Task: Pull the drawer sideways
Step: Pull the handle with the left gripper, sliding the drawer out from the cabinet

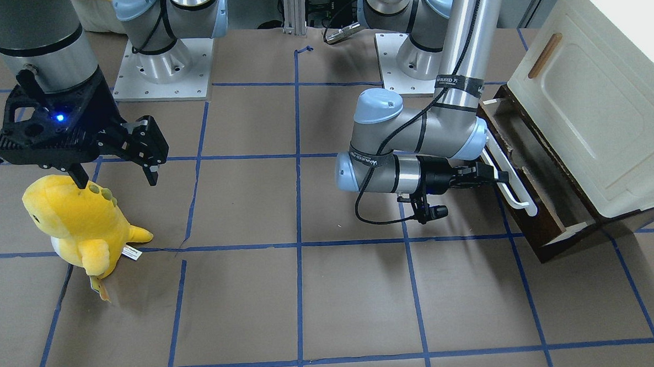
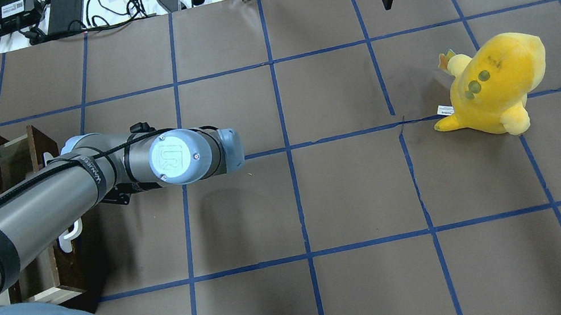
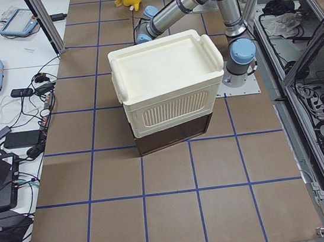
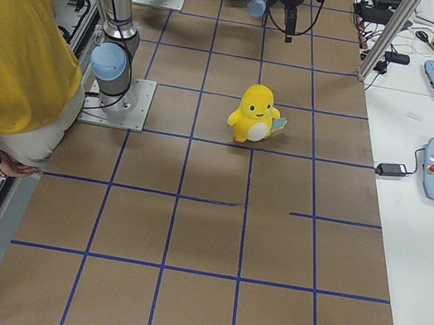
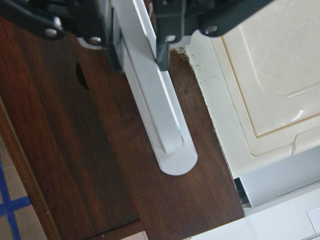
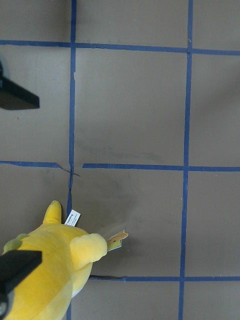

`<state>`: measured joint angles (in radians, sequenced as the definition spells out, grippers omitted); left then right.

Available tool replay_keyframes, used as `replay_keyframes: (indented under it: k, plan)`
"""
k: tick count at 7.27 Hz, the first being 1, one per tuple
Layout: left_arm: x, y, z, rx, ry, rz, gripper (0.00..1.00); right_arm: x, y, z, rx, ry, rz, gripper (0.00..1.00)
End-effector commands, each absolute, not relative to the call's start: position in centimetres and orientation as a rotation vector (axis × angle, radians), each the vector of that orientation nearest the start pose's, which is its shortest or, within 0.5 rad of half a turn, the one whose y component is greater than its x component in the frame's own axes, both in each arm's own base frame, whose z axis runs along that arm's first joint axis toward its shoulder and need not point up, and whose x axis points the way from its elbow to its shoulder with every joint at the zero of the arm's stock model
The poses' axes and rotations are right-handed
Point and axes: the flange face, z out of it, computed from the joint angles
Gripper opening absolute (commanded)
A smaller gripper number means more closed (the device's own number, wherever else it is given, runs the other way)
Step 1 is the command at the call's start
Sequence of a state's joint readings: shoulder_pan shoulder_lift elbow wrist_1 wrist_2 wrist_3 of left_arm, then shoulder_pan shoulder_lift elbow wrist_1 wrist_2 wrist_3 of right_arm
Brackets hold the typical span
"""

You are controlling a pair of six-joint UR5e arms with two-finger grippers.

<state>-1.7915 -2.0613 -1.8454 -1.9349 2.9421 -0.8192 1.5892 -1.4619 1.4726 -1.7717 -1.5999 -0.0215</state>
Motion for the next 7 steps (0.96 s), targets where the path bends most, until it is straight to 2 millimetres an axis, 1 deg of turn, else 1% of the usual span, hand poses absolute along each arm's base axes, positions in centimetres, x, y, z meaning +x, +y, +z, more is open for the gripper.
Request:
replay_keyframes:
  k: [1, 2, 5, 7]
  plan:
    - [-15.4, -49.0, 16.9, 0.298, 1.635, 0.195, 0.31, 14.1, -55.3, 50.2, -0.059, 3.156, -0.301, 1.00]
    - [-15.6, -49.1, 17.1, 0.302, 1.634, 0.191, 0.32, 14.1, -55.3, 50.2, -0.059, 3.156, -0.301, 1.00]
    - [-17.0, -48.8, 17.0, 0.331, 1.627, 0.173, 0.32, 14.1, -55.3, 50.2, -0.059, 3.156, -0.301, 1.00]
    - [-17.2, -48.7, 17.0, 0.340, 1.625, 0.172, 0.32, 14.1, -55.2, 50.2, -0.059, 3.156, -0.299, 1.00]
